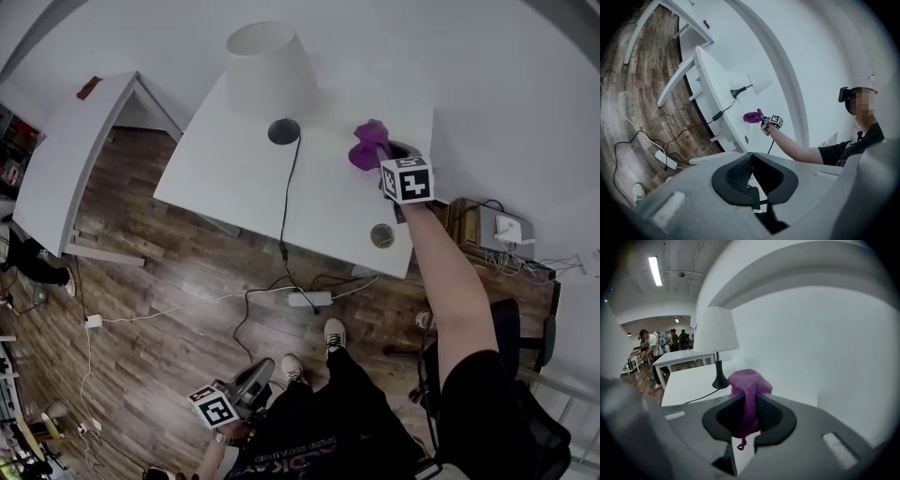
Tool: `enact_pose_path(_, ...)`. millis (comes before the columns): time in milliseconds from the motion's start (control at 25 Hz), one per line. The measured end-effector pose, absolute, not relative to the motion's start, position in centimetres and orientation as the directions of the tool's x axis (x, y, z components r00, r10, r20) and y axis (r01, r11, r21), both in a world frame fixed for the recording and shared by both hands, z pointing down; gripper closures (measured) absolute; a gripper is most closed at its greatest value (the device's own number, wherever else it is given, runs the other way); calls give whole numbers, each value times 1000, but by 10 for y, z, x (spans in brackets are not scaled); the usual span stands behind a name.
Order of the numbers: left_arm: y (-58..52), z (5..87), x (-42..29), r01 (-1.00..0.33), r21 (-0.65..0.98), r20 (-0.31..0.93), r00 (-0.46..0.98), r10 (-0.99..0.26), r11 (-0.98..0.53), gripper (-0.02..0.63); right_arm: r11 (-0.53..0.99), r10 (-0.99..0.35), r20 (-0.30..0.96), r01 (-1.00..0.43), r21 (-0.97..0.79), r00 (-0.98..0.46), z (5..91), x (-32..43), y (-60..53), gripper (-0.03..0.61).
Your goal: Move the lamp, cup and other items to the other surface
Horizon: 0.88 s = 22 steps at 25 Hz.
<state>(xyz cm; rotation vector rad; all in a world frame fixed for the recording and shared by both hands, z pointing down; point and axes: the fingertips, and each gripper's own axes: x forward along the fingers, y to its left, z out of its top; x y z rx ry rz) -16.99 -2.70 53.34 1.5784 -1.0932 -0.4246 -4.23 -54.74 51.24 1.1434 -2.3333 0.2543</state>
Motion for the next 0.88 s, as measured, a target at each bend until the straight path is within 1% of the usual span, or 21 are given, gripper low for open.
enact_pose_path(360, -25, 515, -183, -409, 911, 199, 563, -802, -61, 617, 594, -745, 429, -801, 77, -511, 443, -23, -501, 517)
enact_pose_path(880, -14, 495, -191, -367, 912, 115, 659, -744, -184, 617, 513, -825, 332, -852, 102, -457, 373, 21, -422, 517)
